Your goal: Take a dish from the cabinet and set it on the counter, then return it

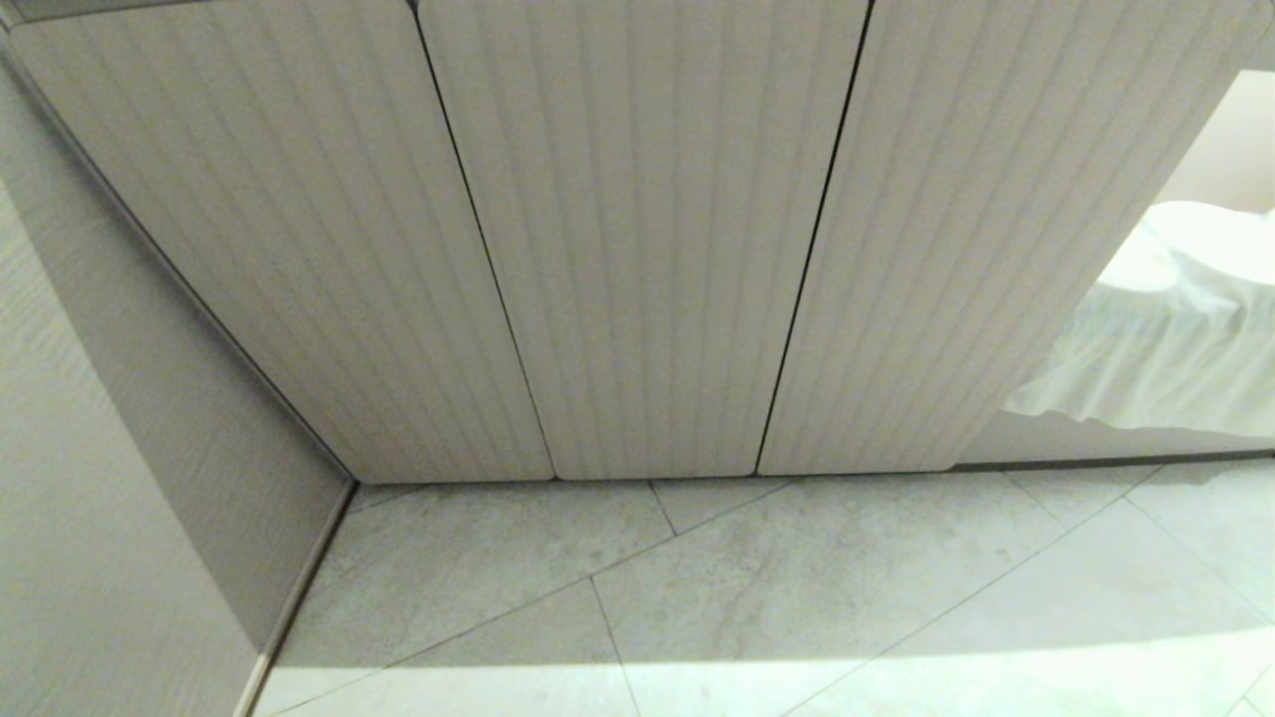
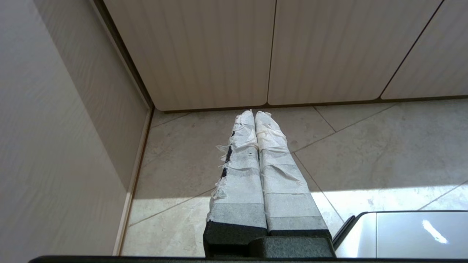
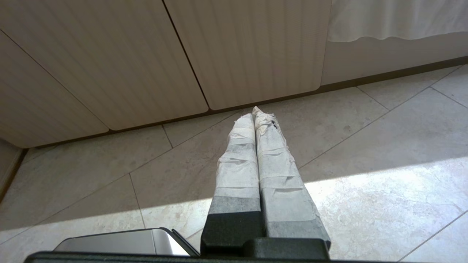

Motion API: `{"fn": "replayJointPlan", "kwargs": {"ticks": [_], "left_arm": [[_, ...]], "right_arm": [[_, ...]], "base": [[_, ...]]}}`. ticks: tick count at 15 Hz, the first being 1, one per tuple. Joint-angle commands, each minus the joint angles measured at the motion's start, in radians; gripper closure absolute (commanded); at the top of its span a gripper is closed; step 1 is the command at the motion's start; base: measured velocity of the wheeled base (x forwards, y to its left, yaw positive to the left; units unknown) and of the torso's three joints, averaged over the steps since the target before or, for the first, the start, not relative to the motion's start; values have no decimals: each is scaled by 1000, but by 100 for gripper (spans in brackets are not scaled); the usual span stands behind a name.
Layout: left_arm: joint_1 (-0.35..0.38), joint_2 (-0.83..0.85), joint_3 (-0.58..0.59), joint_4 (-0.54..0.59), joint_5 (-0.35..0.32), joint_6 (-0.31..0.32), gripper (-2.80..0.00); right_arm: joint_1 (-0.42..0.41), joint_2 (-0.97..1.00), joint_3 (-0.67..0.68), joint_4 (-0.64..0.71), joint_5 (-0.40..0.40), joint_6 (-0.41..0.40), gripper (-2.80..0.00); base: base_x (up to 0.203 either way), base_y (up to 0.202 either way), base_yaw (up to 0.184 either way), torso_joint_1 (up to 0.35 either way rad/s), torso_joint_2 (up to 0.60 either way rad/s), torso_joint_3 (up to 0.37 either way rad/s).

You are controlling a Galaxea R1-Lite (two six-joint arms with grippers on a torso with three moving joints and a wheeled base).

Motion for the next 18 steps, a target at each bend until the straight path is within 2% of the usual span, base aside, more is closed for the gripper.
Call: {"fn": "replayJointPlan", "kwargs": {"ticks": [1,18], "left_arm": [[0,0,0,0,2,-2,0],[0,0,0,0,3,-4,0]], "right_arm": [[0,0,0,-1,-1,1,0],[0,0,0,2,1,-6,0]], "base": [[0,0,0,0,0,0],[0,0,0,0,0,0]]}}
